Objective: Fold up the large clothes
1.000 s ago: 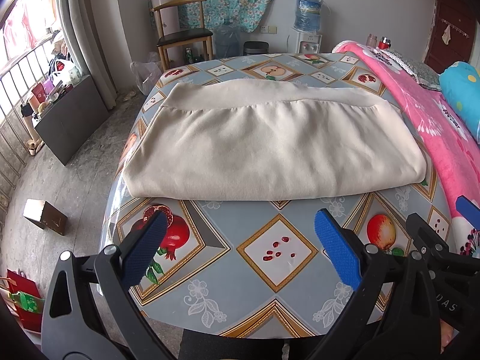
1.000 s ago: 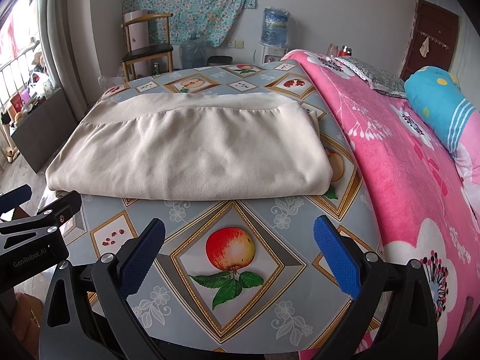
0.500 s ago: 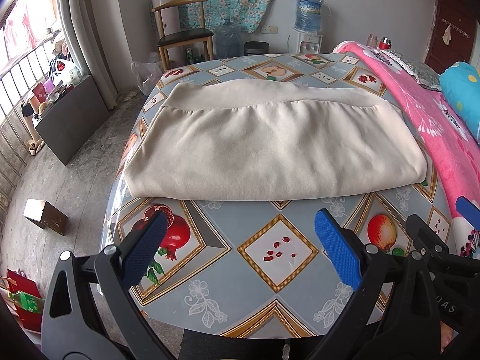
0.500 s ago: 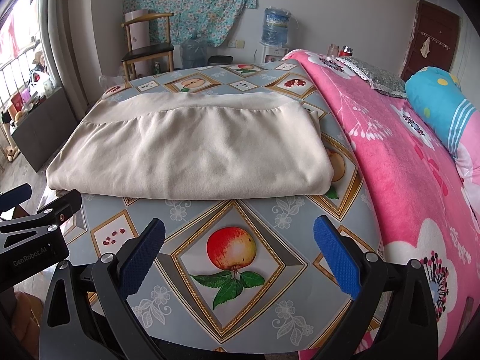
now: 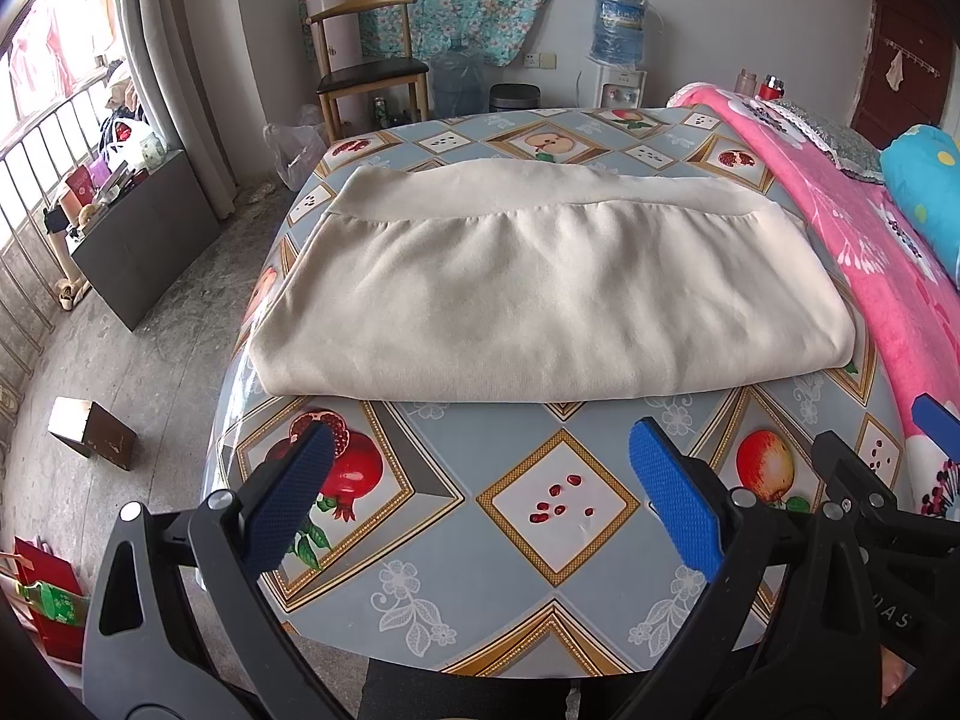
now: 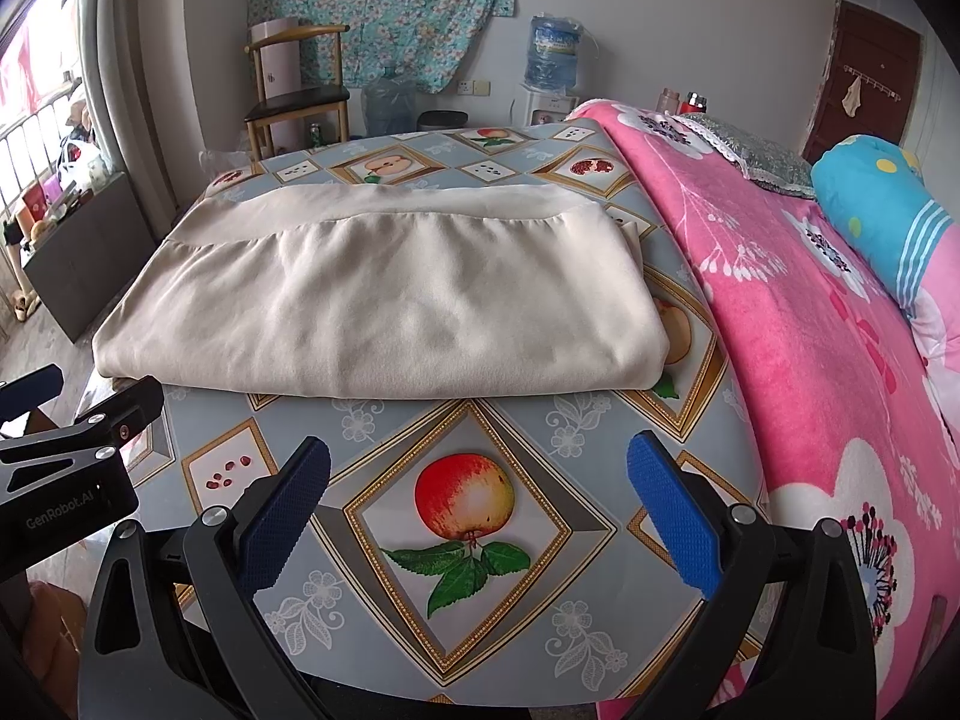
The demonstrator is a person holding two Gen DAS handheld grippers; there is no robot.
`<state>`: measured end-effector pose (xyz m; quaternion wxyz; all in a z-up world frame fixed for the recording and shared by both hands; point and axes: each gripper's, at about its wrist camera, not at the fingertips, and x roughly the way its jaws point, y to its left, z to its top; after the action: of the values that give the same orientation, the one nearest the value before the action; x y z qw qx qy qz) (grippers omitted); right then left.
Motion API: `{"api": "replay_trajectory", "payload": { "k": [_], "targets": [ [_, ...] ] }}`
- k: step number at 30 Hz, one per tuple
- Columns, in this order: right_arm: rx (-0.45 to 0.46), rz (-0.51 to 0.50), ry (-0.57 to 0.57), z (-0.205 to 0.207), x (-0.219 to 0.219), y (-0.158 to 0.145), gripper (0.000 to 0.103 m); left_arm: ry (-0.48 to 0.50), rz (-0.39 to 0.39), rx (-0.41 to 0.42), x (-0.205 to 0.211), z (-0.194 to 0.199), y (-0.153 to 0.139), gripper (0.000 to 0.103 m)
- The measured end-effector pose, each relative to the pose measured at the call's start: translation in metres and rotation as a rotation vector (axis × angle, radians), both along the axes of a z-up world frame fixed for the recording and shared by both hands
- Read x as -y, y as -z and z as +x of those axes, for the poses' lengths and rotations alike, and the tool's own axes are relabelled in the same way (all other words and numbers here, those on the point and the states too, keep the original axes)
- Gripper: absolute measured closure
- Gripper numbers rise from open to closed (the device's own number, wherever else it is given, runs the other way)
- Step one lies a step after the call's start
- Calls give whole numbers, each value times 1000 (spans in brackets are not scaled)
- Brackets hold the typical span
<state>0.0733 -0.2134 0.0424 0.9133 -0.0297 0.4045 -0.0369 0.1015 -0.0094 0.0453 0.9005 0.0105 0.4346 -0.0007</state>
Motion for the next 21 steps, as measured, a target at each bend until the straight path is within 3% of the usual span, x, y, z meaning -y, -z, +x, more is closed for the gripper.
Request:
{"api": "replay_trajectory", "payload": {
  "k": [21],
  "targets": [
    [0,-6,-7,0,2,0,6,1,-2,1,-1,0,0,8]
  ]
}}
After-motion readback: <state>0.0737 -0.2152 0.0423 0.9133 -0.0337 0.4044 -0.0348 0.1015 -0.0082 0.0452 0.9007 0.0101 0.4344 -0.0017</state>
